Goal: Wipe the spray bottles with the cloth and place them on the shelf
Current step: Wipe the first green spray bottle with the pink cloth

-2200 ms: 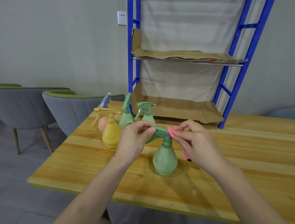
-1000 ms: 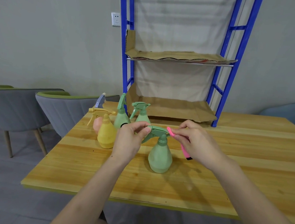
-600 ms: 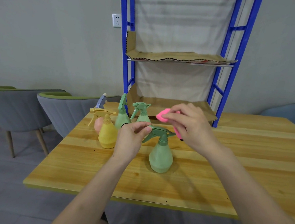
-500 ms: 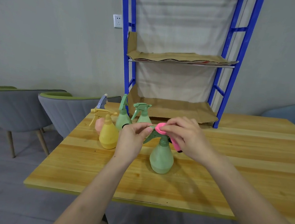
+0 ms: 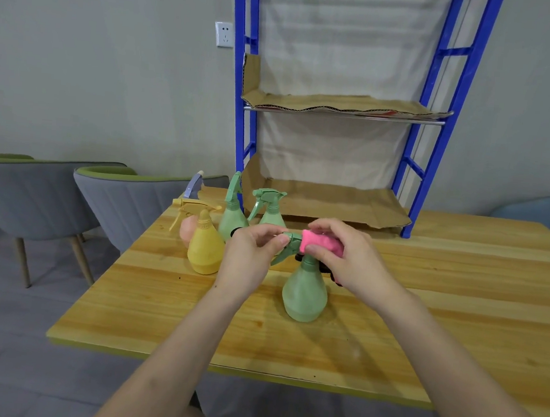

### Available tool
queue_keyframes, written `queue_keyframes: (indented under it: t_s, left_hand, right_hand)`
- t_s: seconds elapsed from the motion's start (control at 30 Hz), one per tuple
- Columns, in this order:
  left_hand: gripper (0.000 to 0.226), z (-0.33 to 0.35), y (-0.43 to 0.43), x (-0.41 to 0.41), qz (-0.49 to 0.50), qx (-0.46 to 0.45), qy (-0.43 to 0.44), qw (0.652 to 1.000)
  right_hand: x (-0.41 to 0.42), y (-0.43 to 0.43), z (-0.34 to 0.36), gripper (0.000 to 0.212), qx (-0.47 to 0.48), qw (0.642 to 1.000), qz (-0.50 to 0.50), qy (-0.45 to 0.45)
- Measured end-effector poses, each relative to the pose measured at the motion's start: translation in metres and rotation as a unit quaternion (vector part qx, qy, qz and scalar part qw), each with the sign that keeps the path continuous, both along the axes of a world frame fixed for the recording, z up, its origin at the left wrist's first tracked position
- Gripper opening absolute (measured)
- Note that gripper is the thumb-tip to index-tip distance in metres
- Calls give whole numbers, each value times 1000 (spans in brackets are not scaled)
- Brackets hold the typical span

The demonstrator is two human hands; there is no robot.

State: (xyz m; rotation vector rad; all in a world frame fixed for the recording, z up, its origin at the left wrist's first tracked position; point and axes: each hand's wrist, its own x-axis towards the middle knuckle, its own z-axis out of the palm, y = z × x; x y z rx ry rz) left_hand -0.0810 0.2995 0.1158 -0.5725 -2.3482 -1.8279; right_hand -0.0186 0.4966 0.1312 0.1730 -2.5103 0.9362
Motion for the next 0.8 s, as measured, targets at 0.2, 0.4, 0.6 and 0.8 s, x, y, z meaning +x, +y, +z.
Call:
queue_keyframes:
  t_s: [0.2,0.4,0.6,0.8]
  left_hand:
    - [12,0,-2,-2,-7,-22,12,1000]
    - [10,0,0,-1,-2,-31,27,999]
    - [12,3,-1,2,1,-29,28,999]
    - [14,4,-1,3,-4,-26,24,999]
  right_hand:
    - [-6,3,16,24,29,995,40,-89]
    - [-4,2,13,21,-5,998,26,-61]
    - [9,-2,20,12,-82,995,45,19]
    - [13,0,2,34,5,998,55,8]
